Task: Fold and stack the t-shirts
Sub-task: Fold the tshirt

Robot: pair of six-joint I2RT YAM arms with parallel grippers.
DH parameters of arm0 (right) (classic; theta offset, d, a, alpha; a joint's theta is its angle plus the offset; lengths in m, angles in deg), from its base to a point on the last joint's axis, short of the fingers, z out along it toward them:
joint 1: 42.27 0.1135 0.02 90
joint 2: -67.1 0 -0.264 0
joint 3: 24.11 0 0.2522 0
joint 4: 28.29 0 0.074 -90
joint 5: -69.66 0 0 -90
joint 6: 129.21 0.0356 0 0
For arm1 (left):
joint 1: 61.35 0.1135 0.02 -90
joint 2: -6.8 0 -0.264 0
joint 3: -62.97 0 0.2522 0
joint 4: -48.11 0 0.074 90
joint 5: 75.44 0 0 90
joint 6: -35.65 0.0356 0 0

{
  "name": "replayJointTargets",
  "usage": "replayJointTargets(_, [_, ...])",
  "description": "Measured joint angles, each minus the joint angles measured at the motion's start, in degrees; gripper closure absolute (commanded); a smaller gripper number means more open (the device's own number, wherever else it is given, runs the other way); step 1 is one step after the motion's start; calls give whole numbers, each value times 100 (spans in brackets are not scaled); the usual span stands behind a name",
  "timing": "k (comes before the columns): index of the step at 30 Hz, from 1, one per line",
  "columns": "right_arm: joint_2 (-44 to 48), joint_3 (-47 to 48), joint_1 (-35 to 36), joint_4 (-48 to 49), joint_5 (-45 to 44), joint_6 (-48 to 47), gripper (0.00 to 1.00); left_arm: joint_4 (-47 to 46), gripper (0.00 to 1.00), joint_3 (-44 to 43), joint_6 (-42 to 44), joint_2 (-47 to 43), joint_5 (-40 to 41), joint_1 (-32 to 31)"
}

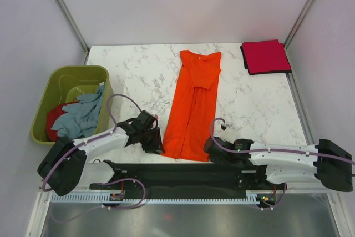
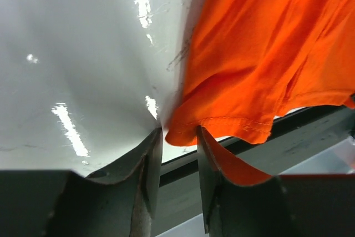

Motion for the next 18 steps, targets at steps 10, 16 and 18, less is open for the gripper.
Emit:
replayJointTargets(10, [282, -4, 0, -415, -186, -116, 100, -581, 98, 562, -675, -433, -160, -470])
replayJointTargets(16, [608, -2, 0, -638, -238, -304, 100, -595, 98, 662, -1051, -577, -114, -737])
replayJointTargets(18, [608, -2, 2, -667, -240, -404, 100, -592, 98, 640, -1143, -577, -98, -857])
